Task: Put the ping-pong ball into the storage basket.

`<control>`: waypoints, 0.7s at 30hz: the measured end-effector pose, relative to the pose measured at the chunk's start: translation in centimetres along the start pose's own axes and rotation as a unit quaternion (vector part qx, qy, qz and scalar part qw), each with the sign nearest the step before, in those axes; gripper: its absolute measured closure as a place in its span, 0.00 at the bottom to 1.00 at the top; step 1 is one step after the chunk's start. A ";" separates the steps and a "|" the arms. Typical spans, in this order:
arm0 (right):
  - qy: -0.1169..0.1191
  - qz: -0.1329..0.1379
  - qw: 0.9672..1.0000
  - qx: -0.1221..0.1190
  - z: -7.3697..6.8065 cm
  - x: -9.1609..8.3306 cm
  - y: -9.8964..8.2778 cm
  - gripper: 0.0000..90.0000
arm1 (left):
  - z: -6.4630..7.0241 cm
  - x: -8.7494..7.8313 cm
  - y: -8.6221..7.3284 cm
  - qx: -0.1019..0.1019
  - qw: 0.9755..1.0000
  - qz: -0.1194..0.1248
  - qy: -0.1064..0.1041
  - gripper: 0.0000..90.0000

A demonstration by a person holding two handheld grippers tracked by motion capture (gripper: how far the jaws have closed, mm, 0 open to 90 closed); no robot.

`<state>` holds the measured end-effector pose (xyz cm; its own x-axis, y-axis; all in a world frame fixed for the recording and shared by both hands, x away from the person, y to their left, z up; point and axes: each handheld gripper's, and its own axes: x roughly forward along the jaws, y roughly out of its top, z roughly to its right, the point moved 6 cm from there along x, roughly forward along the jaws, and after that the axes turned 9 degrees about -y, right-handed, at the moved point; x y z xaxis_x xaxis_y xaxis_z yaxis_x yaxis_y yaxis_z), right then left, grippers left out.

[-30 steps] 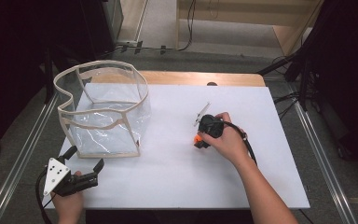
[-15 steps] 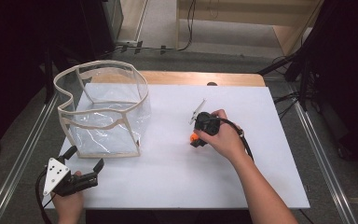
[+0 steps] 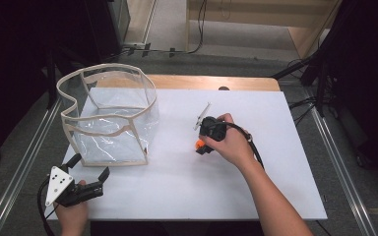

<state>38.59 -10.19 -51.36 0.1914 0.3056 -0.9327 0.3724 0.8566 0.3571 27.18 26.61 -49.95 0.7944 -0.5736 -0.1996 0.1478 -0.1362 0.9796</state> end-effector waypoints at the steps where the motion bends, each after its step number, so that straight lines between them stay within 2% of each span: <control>1: -0.002 -0.003 1.000 -0.001 0.0 0.0 0.0 0.52 | 0.0 0.0 0.0 0.001 1.000 0.000 0.000 0.00; 5: 0.002 0.000 1.000 0.003 -0.2 -0.1 0.4 0.52 | 0.0 0.0 0.0 0.001 1.000 0.000 0.000 0.00; 6: 0.000 0.001 1.000 -0.004 -0.2 -0.1 0.5 0.52 | 0.0 0.0 0.0 0.001 1.000 0.000 0.000 0.00; 7: 0.003 0.002 1.000 0.002 -0.3 -0.2 0.6 0.52 | 0.0 0.0 0.0 0.001 1.000 0.000 0.000 0.00; 18: 0.007 0.007 1.000 -0.008 -0.6 -0.5 2.0 0.52 | 0.0 0.0 0.0 0.001 1.000 -0.001 0.000 0.00; 19: 0.007 0.006 1.000 -0.015 -0.5 -0.5 2.1 0.52 | 0.0 0.0 0.0 0.001 1.000 -0.001 0.000 0.00; 21: 0.008 0.005 1.000 -0.010 -0.6 -0.5 2.2 0.52 | 0.0 0.0 0.0 0.001 1.000 0.000 0.000 0.00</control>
<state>38.80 -8.17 -50.14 0.1812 0.3201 -0.9299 0.3515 0.8620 0.3653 27.21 26.61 -49.95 0.7938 -0.5743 -0.2004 0.1478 -0.1376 0.9794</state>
